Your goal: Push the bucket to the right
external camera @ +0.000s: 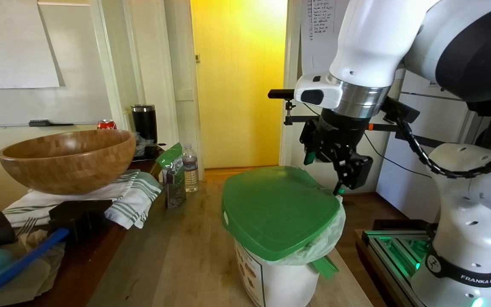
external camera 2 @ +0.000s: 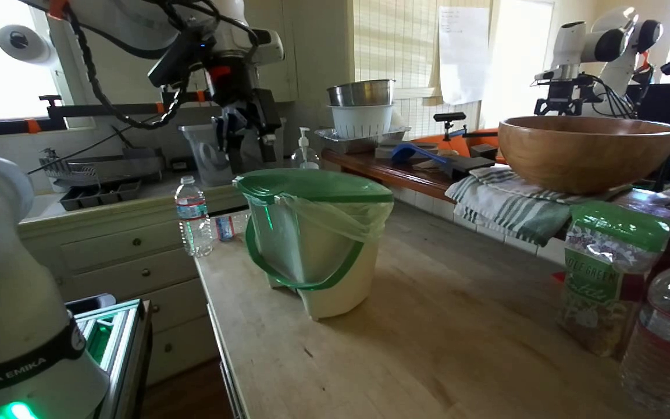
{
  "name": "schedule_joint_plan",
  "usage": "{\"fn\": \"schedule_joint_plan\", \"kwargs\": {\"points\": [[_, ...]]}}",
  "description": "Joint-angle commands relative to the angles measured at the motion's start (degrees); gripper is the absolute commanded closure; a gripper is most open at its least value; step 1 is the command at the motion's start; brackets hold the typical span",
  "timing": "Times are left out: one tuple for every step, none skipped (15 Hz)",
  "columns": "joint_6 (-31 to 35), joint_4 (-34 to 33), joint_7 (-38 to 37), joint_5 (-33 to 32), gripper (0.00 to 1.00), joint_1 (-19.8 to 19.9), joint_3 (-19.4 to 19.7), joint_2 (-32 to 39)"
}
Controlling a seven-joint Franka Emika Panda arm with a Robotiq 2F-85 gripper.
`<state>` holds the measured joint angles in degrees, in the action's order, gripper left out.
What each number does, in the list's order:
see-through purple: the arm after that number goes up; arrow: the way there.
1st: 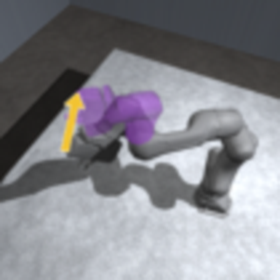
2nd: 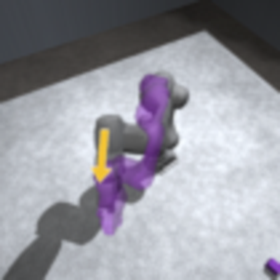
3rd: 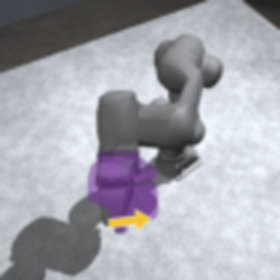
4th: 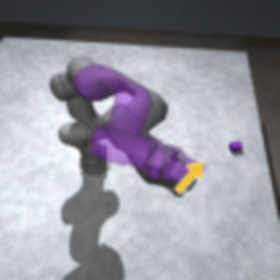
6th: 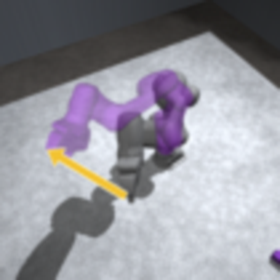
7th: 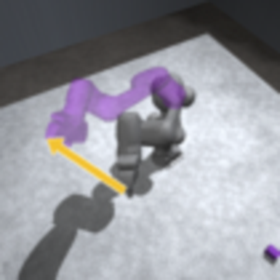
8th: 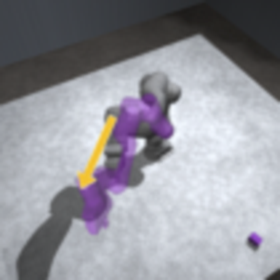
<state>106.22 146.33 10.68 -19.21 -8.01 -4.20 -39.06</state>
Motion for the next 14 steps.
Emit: {"fn": "schedule_joint_plan", "kwargs": {"points": [[-2.80,-0.64,0.09,3.68,0.00,-2.61,-1.71,-0.15],[-1.99,-0.52,-1.29,2.91,0.00,-2.44,-2.76,0.22],[-0.42,-0.39,-1.74,2.23,0.00,-2.36,-3.13,1.15],[1.17,-0.17,-2.41,1.38,0.00,-2.03,-3.49,2.11],[2.56,-0.03,-2.43,1.38,0.00,-2.02,-3.43,2.95],[3.99,0.09,-2.29,1.46,0.00,-2.15,-3.41,3.63],[4.78,-0.07,-1.81,1.99,0.00,-2.44,-3.30,4.21],[5.54,-0.28,-1.15,2.68,0.00,-2.87,-3.19,5.06],[6.09,-0.39,-0.97,2.81,0.00,-2.91,-3.26,5.77],[6.26,-0.58,-0.82,2.73,0.00,-2.94,-3.43,6.94],[6.12,-0.70,-0.67,2.47,0.00,-2.92,-3.55,7.65],[5.55,-0.83,-0.80,1.19,0.00,-2.50,-3.90,8.10],[5.05,-1.02,-0.72,0.44,0.00,-2.38,-4.12,8.30],[4.35,-1.19,-0.37,-1.06,0.00,-2.05,-4.27,8.19]]}}
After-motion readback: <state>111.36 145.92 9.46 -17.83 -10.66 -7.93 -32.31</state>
